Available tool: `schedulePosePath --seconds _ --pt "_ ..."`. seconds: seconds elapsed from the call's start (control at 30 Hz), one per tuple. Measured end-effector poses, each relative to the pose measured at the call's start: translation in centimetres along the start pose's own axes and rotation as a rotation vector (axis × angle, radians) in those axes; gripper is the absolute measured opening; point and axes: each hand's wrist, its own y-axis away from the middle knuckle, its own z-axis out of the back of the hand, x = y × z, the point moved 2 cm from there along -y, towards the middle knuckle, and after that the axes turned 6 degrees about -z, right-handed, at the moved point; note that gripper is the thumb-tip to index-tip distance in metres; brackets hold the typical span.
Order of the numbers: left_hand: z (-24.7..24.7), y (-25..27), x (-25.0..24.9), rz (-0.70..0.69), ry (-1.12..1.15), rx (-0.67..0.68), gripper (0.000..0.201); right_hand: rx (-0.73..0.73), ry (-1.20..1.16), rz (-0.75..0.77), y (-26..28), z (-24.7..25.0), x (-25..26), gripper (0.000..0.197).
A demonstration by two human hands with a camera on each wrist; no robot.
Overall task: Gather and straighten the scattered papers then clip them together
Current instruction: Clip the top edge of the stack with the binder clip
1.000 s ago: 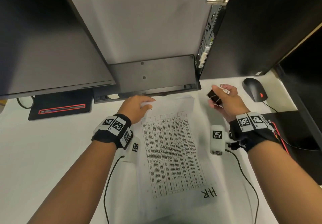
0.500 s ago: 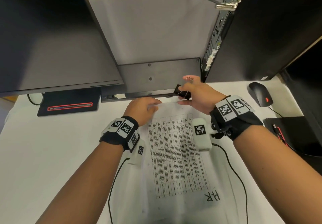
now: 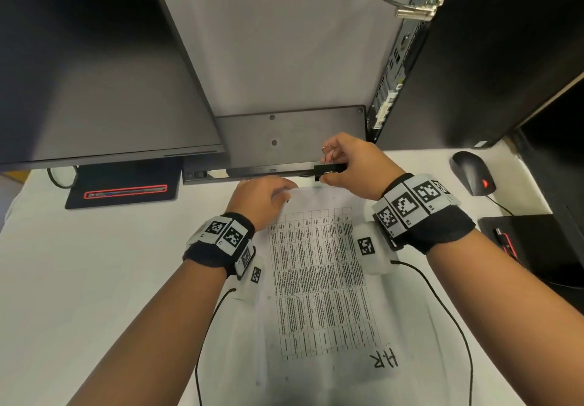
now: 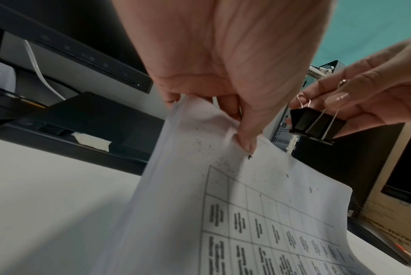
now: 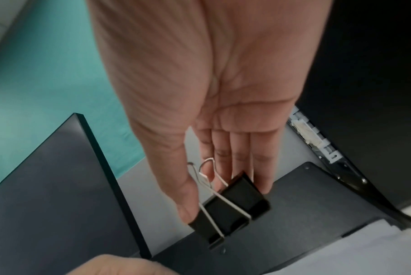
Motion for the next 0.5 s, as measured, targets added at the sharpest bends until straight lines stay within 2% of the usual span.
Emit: schedulePosePath --seconds 0.13,0.27,0.5 --pt "0.31 0.12 -0.80 -0.051 -0.037 -0.034 0.027 -0.030 0.098 0.085 0.18 0.19 0.35 0.044" --pt "0.53 0.23 -1.13 -0.071 -0.040 -0.045 0.028 -0.039 0.094 0.142 0.53 0.14 0.73 0.038" --pt "0.70 0.52 -1.12 -0.082 -0.053 -0.069 0.026 -0.087 0.184 0.185 0.88 -0.28 0.38 0.038"
